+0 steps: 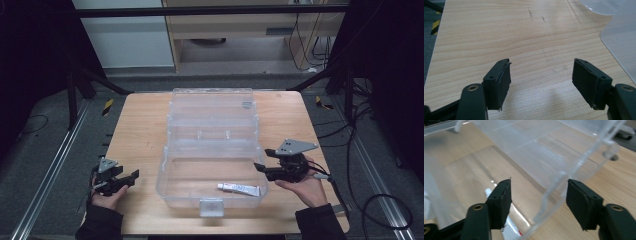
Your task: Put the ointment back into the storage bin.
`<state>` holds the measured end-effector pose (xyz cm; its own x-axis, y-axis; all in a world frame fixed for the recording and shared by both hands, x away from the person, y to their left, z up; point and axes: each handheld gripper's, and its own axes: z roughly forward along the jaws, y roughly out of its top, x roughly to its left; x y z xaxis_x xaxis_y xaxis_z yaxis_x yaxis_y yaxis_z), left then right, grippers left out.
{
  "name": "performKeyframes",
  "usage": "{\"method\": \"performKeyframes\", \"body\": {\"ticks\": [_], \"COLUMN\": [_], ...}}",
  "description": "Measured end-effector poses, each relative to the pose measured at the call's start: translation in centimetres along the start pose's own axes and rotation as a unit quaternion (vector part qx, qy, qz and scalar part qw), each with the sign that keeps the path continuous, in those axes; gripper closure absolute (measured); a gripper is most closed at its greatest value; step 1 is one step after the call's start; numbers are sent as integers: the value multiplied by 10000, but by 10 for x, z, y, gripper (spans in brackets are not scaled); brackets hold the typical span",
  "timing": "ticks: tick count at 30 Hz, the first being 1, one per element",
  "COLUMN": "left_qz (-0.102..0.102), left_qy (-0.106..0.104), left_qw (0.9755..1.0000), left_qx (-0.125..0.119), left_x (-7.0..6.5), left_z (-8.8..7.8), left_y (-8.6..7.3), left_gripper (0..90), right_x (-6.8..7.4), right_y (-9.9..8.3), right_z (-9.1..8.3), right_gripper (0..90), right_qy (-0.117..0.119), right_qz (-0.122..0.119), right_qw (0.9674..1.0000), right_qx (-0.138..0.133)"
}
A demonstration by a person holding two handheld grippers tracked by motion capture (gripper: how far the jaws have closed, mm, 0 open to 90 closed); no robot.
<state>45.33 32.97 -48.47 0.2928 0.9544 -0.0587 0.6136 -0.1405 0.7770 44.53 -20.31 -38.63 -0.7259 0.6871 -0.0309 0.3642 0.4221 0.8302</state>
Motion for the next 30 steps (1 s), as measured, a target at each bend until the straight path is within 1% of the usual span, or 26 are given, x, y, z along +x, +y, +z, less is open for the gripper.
{"method": "performKeyframes", "body": {"ticks": [1,3,4,5,6,7,8,12,15,16,17,18,21,23,24,25,27,29,30], "left_qz": [2,12,26,23,14,3,2,0,12,-5,-2,3,12,36,25,38,29,37,55], "left_qy": [3,-8,-15,-22,-29,-31,-29,-18,-15,-13,-11,-9,-1,4,9,12,17,25,31], "left_qw": [10000,10000,10000,10000,10000,10000,10000,10000,10000,10000,10000,10000,10000,10000,10000,10000,10000,10000,10000], "left_qx": [-4,1,3,3,-6,-8,5,1,-1,-15,-15,-13,-16,6,12,35,39,44,59], "left_x": [0,0,1,1,1,1,1,2,3,3,3,3,3,4,4,4,4,4,5], "left_z": [0,0,0,0,0,1,1,1,1,2,2,2,2,3,4,5,6,6,6], "left_y": [0,0,0,0,0,0,0,0,0,0,0,0,-1,-1,-1,-1,-2,-2,-2], "left_gripper": [306,306,306,306,306,306,306,306,305,304,303,300,292,279,276,270,261,253,249], "right_x": [-3,-7,-10,-13,-15,-18,-21,-33,-41,-44,-48,-50,-61,-67,-69,-72,-74,-74,-74], "right_y": [-3,-8,-12,-16,-20,-25,-28,-43,-55,-60,-66,-70,-87,-98,-102,-106,-112,-113,-114], "right_z": [-2,-3,-4,-5,-5,-6,-7,-9,-7,-6,-5,-4,-2,0,1,2,4,6,8], "right_gripper": [332,306,293,278,272,271,266,225,206,205,199,196,186,173,173,165,159,157,156], "right_qy": [-106,-262,-336,-420,-449,-528,-600,-762,-934,-1010,-1075,-1107,-1337,-1441,-1493,-1584,-1656,-1649,-1712], "right_qz": [24,64,118,229,306,420,474,777,859,886,990,1045,1239,1408,1449,1489,1539,1549,1481], "right_qw": [9999,9996,9993,9987,9983,9975,9968,9936,9916,9907,9890,9881,9831,9794,9781,9760,9741,9741,9740], "right_qx": [-41,-93,-108,-157,-188,-203,-222,-315,-262,-229,-214,-211,-146,-117,-107,-112,-36,30,36]}}
